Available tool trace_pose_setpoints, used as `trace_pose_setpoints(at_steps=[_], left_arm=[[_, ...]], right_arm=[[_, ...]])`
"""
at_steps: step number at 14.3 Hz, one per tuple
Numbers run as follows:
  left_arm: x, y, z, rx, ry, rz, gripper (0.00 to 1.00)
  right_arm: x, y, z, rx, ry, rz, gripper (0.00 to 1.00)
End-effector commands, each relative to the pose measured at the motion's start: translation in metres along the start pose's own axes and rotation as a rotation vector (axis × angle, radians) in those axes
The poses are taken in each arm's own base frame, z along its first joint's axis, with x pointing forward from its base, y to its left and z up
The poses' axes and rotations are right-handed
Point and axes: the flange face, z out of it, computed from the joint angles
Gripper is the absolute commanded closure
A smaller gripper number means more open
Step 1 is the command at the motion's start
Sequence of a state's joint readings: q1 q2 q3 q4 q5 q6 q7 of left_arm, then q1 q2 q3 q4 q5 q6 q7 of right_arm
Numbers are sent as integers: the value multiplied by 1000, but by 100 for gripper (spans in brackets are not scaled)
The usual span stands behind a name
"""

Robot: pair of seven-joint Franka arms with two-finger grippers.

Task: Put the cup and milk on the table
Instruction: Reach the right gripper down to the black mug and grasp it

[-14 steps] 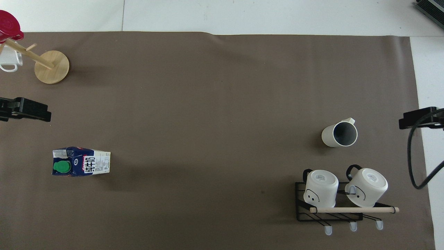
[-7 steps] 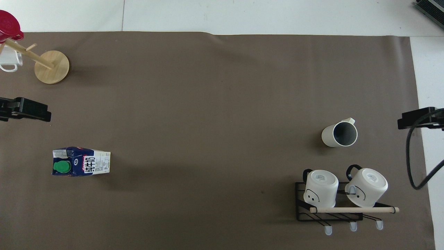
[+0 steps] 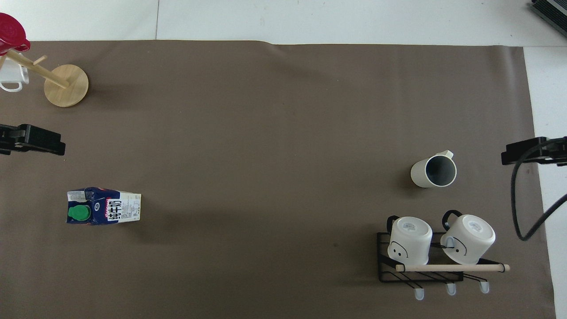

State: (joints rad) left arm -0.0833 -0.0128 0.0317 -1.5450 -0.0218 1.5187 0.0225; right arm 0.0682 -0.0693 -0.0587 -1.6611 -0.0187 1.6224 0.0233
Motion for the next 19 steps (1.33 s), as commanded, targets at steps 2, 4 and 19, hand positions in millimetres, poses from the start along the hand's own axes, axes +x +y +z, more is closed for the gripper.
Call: trace_pose_setpoints(at_steps=[2, 4, 19], left_arm=[[-3, -2, -7, -4, -3, -10, 0], [-3, -2, -7, -4, -3, -10, 0], [-3, -11, -6, -3, -1, -24, 0]], right_arm=[[4, -13, 48, 10, 22, -12, 0], [12, -20, 76, 10, 15, -1, 0], [6, -32, 259, 0, -22, 64, 0]])
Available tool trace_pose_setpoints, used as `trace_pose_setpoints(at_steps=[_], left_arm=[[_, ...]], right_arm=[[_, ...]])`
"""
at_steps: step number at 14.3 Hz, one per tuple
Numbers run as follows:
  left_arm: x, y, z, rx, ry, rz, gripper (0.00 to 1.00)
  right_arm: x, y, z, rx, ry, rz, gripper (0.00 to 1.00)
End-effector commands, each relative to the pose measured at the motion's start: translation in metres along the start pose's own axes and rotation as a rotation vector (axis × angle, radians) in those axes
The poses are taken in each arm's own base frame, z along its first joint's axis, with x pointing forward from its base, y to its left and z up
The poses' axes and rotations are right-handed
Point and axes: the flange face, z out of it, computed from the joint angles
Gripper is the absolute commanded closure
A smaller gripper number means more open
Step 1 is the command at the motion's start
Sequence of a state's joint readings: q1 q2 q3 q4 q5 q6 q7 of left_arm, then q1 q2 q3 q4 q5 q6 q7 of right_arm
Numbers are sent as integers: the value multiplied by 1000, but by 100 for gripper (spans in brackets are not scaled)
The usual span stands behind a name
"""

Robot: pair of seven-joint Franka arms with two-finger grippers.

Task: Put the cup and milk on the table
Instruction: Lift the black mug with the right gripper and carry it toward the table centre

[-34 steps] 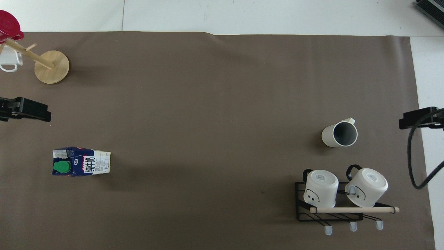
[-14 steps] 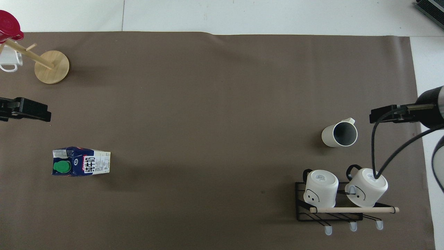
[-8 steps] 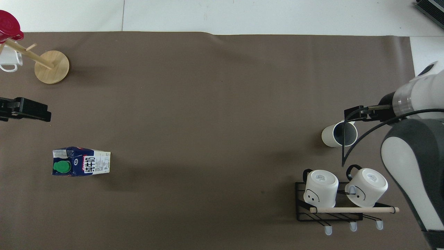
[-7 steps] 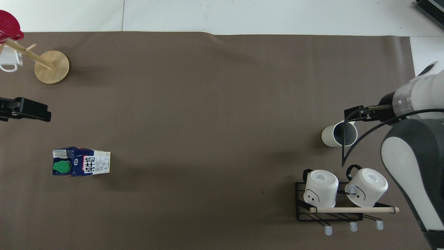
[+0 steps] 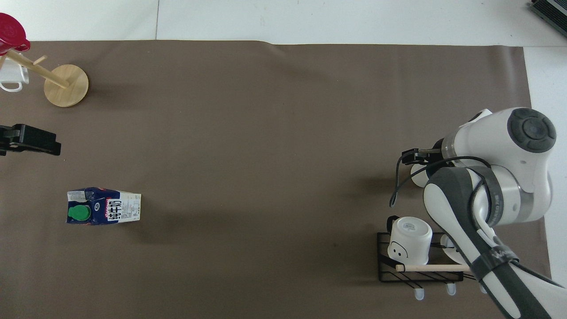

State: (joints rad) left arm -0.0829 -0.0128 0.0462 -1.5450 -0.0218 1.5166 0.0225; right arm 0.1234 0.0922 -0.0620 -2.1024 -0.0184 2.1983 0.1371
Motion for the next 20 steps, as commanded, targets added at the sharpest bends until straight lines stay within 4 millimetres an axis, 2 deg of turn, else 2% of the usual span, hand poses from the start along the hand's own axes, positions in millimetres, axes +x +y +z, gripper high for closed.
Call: trace_pose_setpoints(at_steps=[1, 6, 9, 12, 13, 14, 16, 18, 20], left_arm=[[-2, -2, -6, -3, 0, -8, 0], [-2, -3, -6, -1, -3, -10, 0], [-2, -2, -6, -1, -3, -8, 0], [-2, -3, -6, -3, -3, -9, 0], [-2, -2, -6, -3, -3, -8, 0], [-2, -2, -6, -3, -3, -8, 0], [-2, -2, -6, -1, -3, -8, 0], [-2, -2, -6, -1, -3, -8, 0], [-2, -2, -6, -3, -3, -8, 0]], right_arm=[[-11, 5, 20, 8, 4, 13, 0], [-10, 11, 41, 8, 17, 23, 0], [-10, 20, 43, 7, 13, 6, 0], [-10, 20, 43, 7, 12, 6, 53], [-10, 20, 43, 7, 10, 12, 83], [-10, 20, 44, 8, 9, 30, 100], [-4, 19, 42, 8, 16, 62, 100], [11, 14, 35, 14, 35, 103, 100], [27, 5, 19, 22, 71, 115, 100]])
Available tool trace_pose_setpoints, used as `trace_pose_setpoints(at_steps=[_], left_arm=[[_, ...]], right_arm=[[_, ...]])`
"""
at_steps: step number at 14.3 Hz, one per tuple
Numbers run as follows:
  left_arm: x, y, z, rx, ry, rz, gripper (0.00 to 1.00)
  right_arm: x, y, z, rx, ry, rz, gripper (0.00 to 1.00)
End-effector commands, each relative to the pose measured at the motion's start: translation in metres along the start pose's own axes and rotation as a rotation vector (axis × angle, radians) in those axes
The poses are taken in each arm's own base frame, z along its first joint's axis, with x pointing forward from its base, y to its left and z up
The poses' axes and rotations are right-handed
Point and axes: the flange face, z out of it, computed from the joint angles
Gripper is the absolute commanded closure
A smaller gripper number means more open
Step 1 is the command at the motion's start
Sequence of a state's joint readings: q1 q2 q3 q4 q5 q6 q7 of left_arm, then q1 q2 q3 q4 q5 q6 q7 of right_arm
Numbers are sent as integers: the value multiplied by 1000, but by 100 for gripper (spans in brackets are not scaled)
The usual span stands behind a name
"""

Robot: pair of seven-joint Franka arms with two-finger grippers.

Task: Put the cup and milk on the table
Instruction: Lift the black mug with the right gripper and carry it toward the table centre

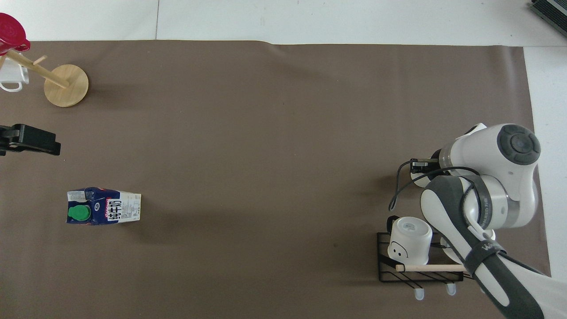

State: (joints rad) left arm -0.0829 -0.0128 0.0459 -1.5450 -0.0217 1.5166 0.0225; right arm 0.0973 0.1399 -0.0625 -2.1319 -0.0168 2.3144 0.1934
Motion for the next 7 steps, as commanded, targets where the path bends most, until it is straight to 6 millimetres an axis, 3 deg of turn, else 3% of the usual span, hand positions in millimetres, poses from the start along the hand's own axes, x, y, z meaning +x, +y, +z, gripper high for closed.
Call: trace_pose_setpoints(at_steps=[1, 3, 6, 7], left_arm=[[-2, -2, -6, -1, -3, -8, 0], [-2, -2, -6, -1, -3, -8, 0], [-3, -4, -6, -1, -4, -11, 0], [-3, -4, -6, -1, -4, -11, 0]], right_arm=[[23, -20, -19, 21, 46, 39, 100], [28, -36, -40, 22, 45, 63, 100], [43, -47, -95, 1, 11, 60, 100], [43, -59, -107, -2, 9, 52, 100]])
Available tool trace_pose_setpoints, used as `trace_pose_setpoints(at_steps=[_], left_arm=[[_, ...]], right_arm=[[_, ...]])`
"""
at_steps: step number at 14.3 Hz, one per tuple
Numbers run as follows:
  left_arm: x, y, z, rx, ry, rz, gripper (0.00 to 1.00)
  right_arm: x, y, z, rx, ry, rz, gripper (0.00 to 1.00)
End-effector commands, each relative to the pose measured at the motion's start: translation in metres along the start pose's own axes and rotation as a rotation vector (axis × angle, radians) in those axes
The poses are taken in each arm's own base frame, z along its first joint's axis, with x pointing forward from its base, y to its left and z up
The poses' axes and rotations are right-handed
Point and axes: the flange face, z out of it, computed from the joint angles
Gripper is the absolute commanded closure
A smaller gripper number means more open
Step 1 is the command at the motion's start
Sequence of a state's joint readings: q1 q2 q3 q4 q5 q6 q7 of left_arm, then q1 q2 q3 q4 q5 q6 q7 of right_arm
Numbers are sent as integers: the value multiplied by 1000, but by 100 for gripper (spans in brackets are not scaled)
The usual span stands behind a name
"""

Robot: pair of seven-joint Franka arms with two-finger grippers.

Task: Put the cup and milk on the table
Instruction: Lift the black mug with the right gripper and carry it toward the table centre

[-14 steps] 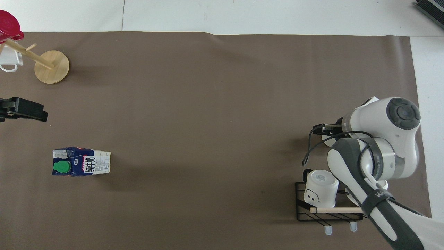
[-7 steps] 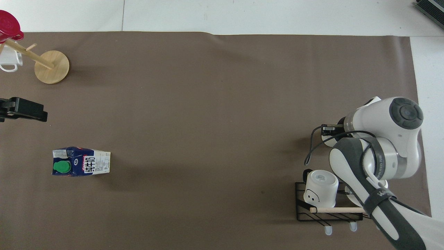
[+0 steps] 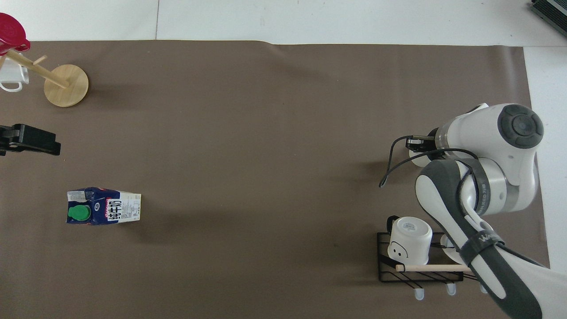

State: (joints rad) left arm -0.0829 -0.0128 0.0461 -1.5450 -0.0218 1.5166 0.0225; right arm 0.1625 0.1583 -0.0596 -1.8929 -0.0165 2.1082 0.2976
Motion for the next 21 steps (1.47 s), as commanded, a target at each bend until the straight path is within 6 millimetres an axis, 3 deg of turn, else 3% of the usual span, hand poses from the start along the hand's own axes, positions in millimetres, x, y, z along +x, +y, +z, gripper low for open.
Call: trace_pose_setpoints(at_steps=[1, 4, 8, 10, 12, 15, 19, 21], left_arm=[[-3, -4, -6, -1, -6, -11, 0], [-3, -3, -6, -1, -4, -10, 0], [-3, -3, -6, -1, -6, -10, 0], [-3, -3, -6, -1, -6, -10, 0], [-3, -3, -6, -3, -6, -10, 0], [-3, -3, -6, -3, -6, -10, 0], [-3, -3, -6, -3, -6, -11, 0], [-3, -4, -6, -3, -9, -13, 0]], right_arm=[[7, -32, -31, -5, -2, 8, 100], [-8, -75, -31, 17, -3, -14, 100], [-46, -176, -9, 2, -9, 3, 100], [-62, -208, -4, 14, 2, -12, 100], [-70, -220, 4, 27, 16, 27, 100], [-107, -276, 32, 30, 19, 59, 100], [-124, -290, 58, 18, 19, 67, 100], [-129, -287, 63, 13, 13, 73, 100]])
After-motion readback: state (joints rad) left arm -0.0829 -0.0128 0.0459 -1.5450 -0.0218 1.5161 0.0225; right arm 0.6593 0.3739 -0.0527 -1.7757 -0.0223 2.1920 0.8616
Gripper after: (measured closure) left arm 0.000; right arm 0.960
